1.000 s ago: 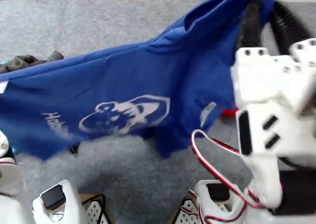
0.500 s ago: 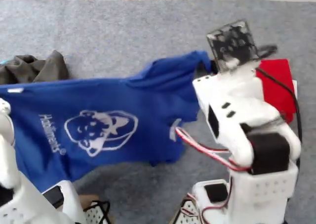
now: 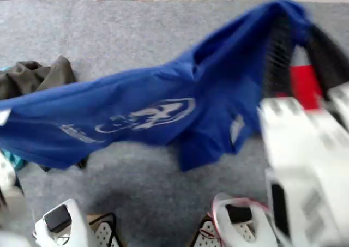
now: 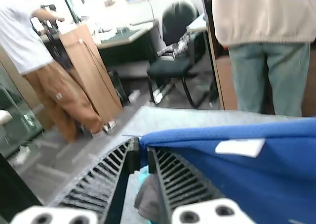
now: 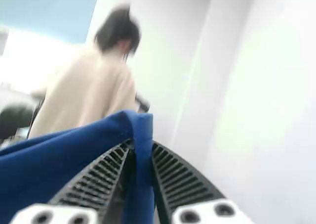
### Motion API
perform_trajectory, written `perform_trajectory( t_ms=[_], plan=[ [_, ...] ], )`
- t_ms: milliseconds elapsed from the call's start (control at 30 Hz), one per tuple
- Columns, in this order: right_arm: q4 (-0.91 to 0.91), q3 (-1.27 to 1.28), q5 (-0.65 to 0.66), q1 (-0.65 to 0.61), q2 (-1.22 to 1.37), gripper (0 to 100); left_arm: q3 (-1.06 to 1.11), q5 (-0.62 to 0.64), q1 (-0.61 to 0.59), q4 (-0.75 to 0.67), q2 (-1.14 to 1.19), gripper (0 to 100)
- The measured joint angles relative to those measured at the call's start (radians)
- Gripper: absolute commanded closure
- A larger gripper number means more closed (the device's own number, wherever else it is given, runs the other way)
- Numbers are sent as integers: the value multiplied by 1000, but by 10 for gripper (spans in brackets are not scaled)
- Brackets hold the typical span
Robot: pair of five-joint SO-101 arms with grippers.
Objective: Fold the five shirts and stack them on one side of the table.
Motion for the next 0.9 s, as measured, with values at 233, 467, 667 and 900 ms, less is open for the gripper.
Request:
perform_trajectory(
  t_ms=[233,467,667,900],
  plan=[
    [-2,-152,0,0,-2,985,-121,-3,-2,54,-54,971],
    [-20,43,41,0,8,985,153,-6,-2,51,-157,971],
    [-235,413,106,6,163,985,618,6,75,-216,-155,971],
    [-830,669,112,35,543,985,1092,52,226,-821,-80,971]
  ],
)
